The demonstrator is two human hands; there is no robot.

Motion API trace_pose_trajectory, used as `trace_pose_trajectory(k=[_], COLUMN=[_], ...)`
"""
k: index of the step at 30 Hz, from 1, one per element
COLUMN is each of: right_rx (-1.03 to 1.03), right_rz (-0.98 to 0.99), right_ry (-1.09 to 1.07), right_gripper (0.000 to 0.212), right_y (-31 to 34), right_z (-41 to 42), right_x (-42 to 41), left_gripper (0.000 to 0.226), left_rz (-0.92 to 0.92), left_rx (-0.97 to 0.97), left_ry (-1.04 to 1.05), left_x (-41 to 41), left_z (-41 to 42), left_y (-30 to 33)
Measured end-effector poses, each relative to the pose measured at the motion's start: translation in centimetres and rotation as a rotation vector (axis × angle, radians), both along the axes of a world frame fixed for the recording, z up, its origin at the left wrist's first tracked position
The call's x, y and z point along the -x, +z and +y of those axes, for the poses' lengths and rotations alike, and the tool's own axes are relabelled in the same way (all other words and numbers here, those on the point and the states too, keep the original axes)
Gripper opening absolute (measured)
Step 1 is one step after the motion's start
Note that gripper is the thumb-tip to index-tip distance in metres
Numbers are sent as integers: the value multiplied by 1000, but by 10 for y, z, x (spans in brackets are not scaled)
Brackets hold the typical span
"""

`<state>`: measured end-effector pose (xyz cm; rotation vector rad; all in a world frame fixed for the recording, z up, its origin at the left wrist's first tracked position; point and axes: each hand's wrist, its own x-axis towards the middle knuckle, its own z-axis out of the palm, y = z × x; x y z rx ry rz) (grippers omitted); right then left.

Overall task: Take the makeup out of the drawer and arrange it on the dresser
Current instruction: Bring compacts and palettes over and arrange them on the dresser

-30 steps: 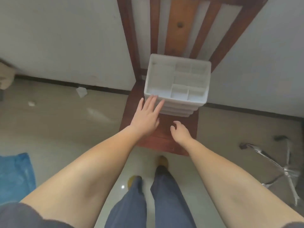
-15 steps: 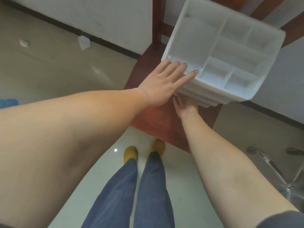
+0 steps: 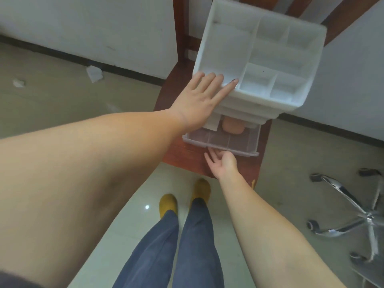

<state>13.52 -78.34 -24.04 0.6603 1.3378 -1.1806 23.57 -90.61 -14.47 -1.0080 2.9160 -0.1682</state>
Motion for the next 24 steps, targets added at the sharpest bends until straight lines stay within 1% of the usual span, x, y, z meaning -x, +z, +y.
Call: trace_pose_trajectory(k=[2,3,4,6,7,8,9,10,11,12,13,14,15,16,18,21,24], right_rx=[3,1,-10,-34,-38,-22,8,28,31,27,37,70,96,103,66,15,86], right_rz=[-17,-16,5,138,244,388,545,717,917,1116,1245,1296,1298,1311,1389,1493,1531], right_ry=[60,125,252,656,835,956,1036,1110,1223,1387,1573,1726,1831,1902,1981,1975,1964], right_gripper=[36,39,41,40,38,37,36,34,31,30,34,44,56,65,73,74,75], right_y=[4,7,12,28,33,36,38,37,33,28,20,9,-1,-10,-25,-37,-37], right_z=[7,9,10,7,4,0,-6,-12,-18,-24,-30,-35,-38,-42,-49,-53,-49], right_x=[1,2,5,15,23,32,42,52,62,71,77,82,84,86,89,92,93], left_gripper=[76,78,79,76,70,62,54,49,47,47,48,52,57,63,74,83,81], left_rz=[-13,2,25,92,120,125,100,38,-43,-98,-109,-102,-96,-110,-201,-297,-285], left_rx=[-16,-33,-41,-17,-16,-74,-180,-312,-428,-498,-531,-536,-523,-502,-476,-454,-388], left_ry=[14,28,32,-48,-138,-226,-269,-245,-165,-64,21,82,118,132,149,195,145], left_x=[0,-1,-2,-4,-6,-8,-10,-9,-6,0,7,13,19,24,28,30,27], left_z=[1,3,6,16,24,32,39,44,46,45,41,37,33,28,21,17,14], left_y=[1,3,5,4,-1,-9,-17,-26,-37,-50,-62,-72,-82,-93,-113,-128,-127])
